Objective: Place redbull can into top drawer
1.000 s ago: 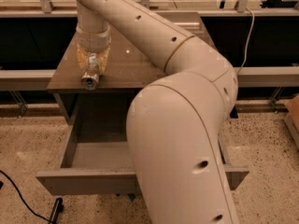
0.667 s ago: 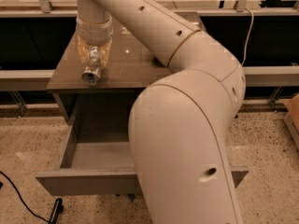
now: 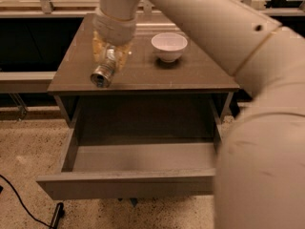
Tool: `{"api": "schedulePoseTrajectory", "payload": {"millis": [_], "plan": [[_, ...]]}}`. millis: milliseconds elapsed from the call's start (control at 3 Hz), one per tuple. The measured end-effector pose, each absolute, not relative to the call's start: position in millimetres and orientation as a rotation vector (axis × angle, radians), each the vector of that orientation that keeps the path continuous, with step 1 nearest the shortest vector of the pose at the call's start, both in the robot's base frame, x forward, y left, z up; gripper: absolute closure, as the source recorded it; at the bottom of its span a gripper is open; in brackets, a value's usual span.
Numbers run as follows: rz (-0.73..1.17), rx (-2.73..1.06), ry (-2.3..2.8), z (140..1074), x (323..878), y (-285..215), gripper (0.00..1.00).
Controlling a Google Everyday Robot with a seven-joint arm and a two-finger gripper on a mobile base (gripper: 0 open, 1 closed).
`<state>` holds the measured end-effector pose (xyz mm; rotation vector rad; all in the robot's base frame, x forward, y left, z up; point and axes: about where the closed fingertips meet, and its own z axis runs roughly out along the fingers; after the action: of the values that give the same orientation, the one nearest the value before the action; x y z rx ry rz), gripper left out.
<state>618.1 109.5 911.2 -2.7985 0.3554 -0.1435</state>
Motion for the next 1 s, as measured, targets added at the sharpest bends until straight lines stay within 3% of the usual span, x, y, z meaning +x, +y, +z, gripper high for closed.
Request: {"api": "schedulePoseTrajectory", "payload": {"millis": [333, 667, 1000], "plan": [[-0.158, -2.665, 0.371, 917.5, 573.9, 97.8, 1.0], [-0.162, -2.658, 0.453, 890.1, 571.6, 67.1, 1.0], [-0.153, -2.665, 0.46, 886.1, 570.9, 67.3, 1.0]]}}
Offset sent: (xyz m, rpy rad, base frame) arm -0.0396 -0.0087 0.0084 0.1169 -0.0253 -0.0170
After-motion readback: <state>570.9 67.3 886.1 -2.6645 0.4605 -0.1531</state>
